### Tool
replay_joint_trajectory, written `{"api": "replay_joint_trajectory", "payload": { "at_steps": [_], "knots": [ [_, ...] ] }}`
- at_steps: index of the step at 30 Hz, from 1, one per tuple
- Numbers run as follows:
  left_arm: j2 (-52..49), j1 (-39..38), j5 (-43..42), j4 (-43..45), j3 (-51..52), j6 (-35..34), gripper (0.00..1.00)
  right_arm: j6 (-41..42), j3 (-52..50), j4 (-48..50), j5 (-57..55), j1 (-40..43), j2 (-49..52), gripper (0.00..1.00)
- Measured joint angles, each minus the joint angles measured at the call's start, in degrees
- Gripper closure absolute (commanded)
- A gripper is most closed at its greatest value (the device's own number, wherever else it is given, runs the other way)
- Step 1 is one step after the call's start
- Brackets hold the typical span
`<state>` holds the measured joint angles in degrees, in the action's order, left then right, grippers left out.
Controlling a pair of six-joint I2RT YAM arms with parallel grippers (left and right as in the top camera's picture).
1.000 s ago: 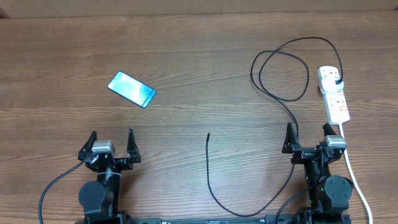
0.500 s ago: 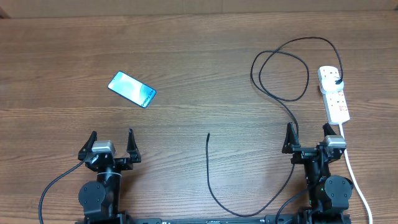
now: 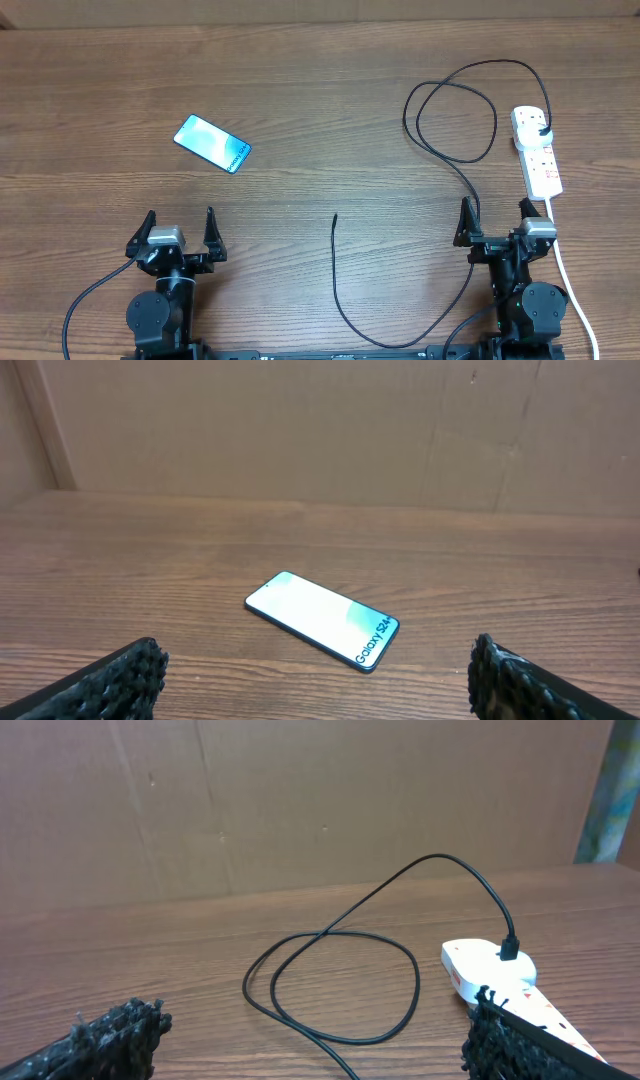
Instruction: Plug charger to phone and switch on socket
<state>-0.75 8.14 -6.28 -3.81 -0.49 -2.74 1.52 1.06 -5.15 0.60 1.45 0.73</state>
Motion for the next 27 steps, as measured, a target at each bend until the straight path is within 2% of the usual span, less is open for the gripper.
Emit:
{"api": "replay_joint_trajectory", "payload": {
  "at_steps": [27],
  "knots": [
    [0.0, 0.0, -2.4, 0.2, 0.0, -0.3, 0.0, 0.0, 0.0, 0.0, 0.0, 0.0, 0.0, 0.0]
  ]
}}
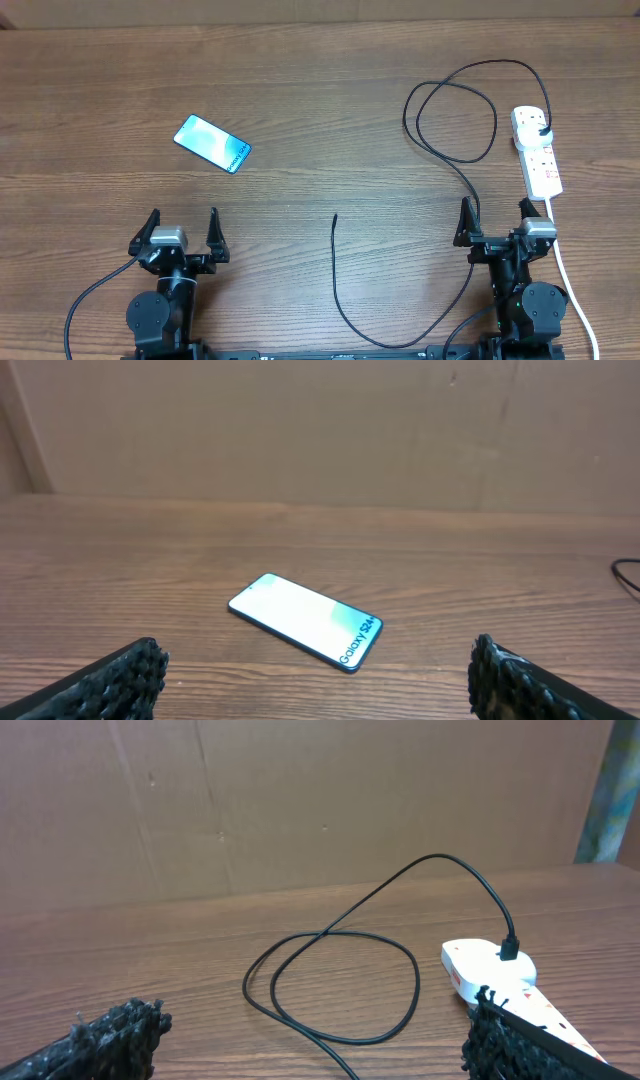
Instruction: Plug charger to phone and switch on socket
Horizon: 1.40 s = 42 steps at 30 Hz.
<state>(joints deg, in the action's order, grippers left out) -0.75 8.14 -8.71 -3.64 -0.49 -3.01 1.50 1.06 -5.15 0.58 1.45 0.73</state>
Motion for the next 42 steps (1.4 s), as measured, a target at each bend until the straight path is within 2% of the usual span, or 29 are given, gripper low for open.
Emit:
{"api": "replay_joint_trajectory", "payload": {
  "at_steps": [12, 19, 28, 37, 42],
  "knots": [
    [-0.1, 0.0, -1.6, -10.5, -7.4, 0.1, 0.0, 0.0, 0.0, 0.0, 0.0, 0.0, 0.0, 0.0],
    [-4.2, 0.0, -2.3, -12.7, -13.9, 0.0, 0.0, 0.0, 0.0, 0.0, 0.0, 0.0, 0.0, 0.0],
    [-18.5, 0.0, -2.4, -14.3, -24.6, 0.0, 0.0, 0.0, 0.0, 0.0, 0.0, 0.0, 0.0, 0.0],
    [-40.0, 0.0, -2.7, -24.5, -42.1, 0.0, 0.0, 0.0, 0.0, 0.0, 0.0, 0.0, 0.0, 0.0],
    [-47.1, 0.0, -2.7, -25.6, -47.5, 0.0, 0.0, 0.0, 0.0, 0.0, 0.0, 0.0, 0.0, 0.0]
  ]
}}
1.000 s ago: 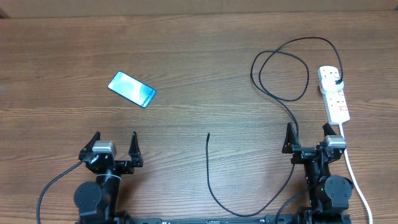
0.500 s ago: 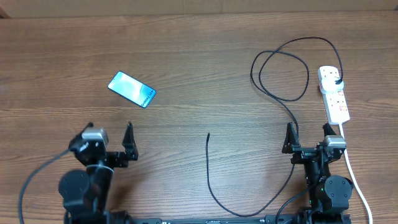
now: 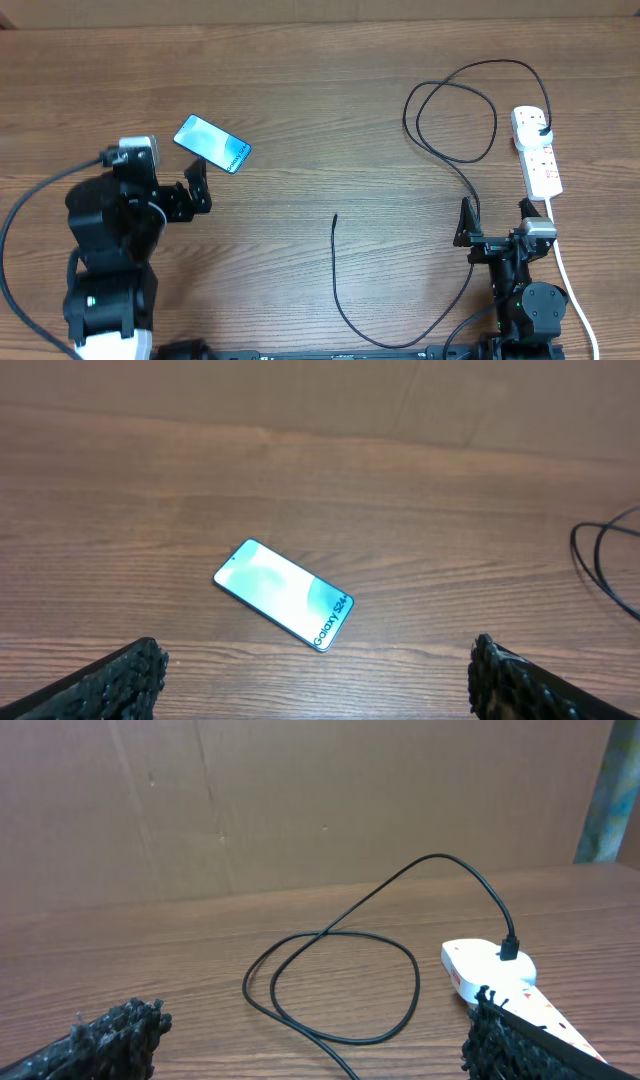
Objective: Plug charger to phone and switch on socket
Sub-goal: 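Move the left gripper forward over the Galaxy S24 phone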
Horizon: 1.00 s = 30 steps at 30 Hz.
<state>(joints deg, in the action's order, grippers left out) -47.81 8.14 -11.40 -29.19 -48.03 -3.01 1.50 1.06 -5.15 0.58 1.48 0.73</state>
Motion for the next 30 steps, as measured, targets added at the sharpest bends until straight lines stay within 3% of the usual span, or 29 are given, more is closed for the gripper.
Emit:
{"api": "replay_joint_trajectory", "payload": {
  "at_steps": [15, 24, 30],
  "knots": [
    [-6.5, 0.0, -8.3, -3.5, -0.3, -2.8, 0.0, 0.0, 0.0, 0.0, 0.0, 0.0, 0.0, 0.0],
    [-7.3, -0.6, -1.1, -6.1, -1.1, -12.5, 0.0, 0.0, 0.0, 0.0, 0.0, 0.0, 0.0, 0.0],
    [-13.1, -0.7, 3.7, -10.4, -7.6, -16.7, 0.0, 0.0, 0.0, 0.0, 0.0, 0.0, 0.0, 0.0]
  ]
}}
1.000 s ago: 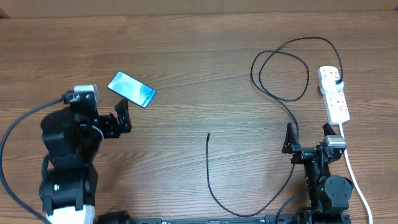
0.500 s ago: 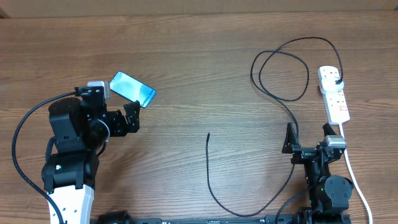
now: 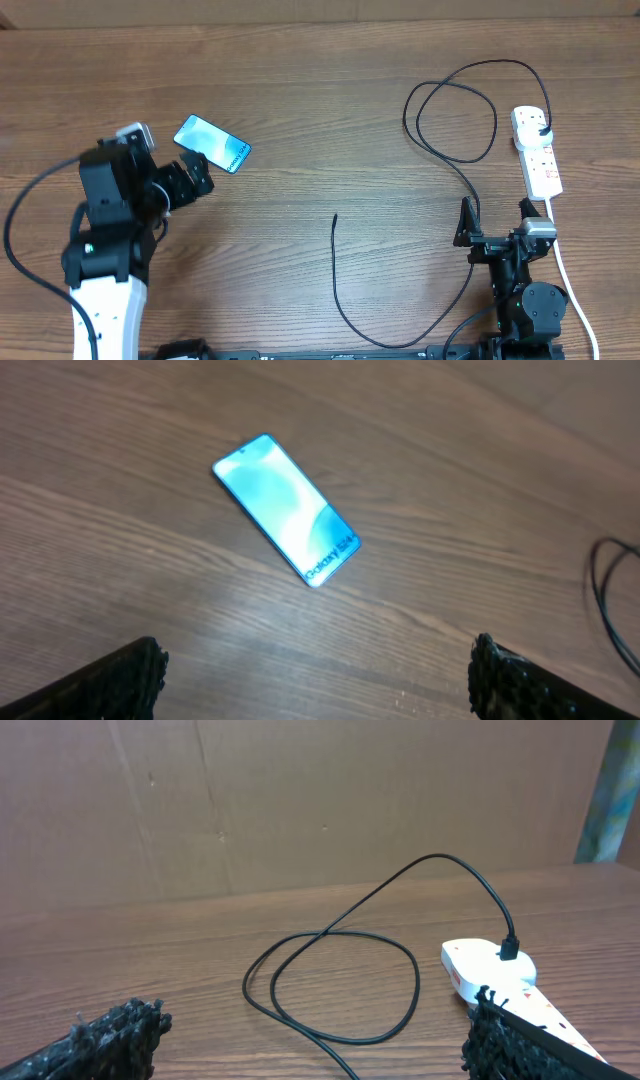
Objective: Plug charger to phone and switch on socket
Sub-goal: 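Move the left gripper forward over the Galaxy S24 phone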
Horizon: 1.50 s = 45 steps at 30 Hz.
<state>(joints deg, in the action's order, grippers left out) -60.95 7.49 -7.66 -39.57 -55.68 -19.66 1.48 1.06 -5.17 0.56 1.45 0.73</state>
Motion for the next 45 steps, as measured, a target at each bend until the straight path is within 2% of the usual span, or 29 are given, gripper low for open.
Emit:
{"api": "replay_joint_trajectory", "payload": {
  "at_steps": [12, 22, 27, 34, 40, 45],
  "knots": [
    [-18.0, 0.0, 10.0, -13.9, -20.9, -10.8, 0.0, 0.0, 0.0, 0.0, 0.0, 0.0, 0.0, 0.0],
    [-19.2, 0.0, 10.5, -14.3, -22.4, -12.6, 0.0, 0.0, 0.0, 0.0, 0.0, 0.0, 0.0, 0.0],
    [-19.2, -0.1, 9.7, -15.8, -22.4, -17.7, 0.0, 0.0, 0.0, 0.0, 0.0, 0.0, 0.0, 0.0],
    [-24.0, -5.6, 15.5, -22.2, -29.4, -22.6, 0.0, 0.0, 0.0, 0.0, 0.0, 0.0, 0.0, 0.0],
    [-33.2, -11.6, 21.5, -28.0, -40.8, -27.1, 0.0, 0.0, 0.0, 0.0, 0.0, 0.0, 0.0, 0.0],
    [-41.6, -12.7, 23.5, -30.4, -47.1, -31.8, 0.0, 0.0, 0.0, 0.0, 0.0, 0.0, 0.0, 0.0]
  ]
}}
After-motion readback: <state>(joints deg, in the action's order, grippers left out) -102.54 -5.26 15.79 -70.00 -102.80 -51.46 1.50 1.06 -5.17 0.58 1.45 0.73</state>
